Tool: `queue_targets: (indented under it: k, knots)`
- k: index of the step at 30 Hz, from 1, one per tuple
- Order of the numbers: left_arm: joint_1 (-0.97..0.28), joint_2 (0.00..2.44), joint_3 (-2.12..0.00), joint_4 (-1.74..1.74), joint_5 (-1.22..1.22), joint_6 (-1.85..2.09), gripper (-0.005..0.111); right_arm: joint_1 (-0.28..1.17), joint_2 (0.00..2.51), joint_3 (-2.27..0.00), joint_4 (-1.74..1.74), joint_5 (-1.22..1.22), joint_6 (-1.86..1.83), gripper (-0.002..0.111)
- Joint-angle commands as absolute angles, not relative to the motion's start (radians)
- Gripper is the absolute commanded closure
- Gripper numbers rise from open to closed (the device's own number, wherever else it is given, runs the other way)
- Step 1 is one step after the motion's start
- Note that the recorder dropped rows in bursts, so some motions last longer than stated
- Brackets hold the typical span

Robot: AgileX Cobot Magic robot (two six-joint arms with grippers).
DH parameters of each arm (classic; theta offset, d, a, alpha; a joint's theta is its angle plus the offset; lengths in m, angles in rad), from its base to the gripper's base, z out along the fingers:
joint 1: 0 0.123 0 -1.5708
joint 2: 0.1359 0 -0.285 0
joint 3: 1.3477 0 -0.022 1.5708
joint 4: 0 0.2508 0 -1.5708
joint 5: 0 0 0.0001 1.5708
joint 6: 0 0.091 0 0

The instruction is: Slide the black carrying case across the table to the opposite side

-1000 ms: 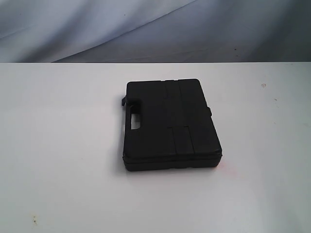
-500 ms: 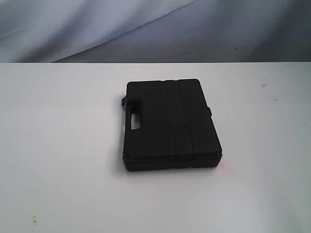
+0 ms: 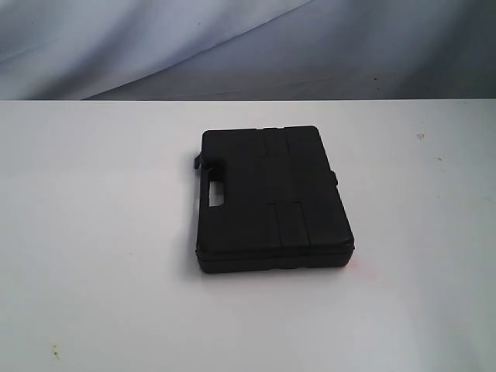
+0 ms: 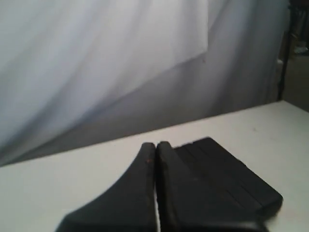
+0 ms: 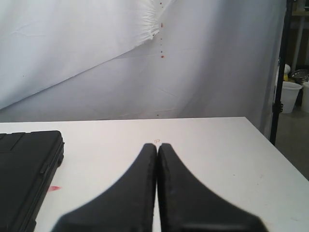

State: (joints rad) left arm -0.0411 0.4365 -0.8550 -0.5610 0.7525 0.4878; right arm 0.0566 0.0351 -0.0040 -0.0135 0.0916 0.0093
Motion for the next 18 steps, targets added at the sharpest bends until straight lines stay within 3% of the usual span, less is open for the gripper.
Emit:
queue_targets:
  k: [1, 18]
  knots:
    - [-0.040, 0.556, -0.862, -0.570, 0.823, 0.438, 0.107, 0.050, 0.028, 0.000, -0.007, 0.094, 0.008, 0.108]
    - [-0.040, 0.939, -0.860, -0.602, 0.917, 0.191, 0.107, 0.050, 0.028, 0.000, -0.007, 0.094, 0.008, 0.108]
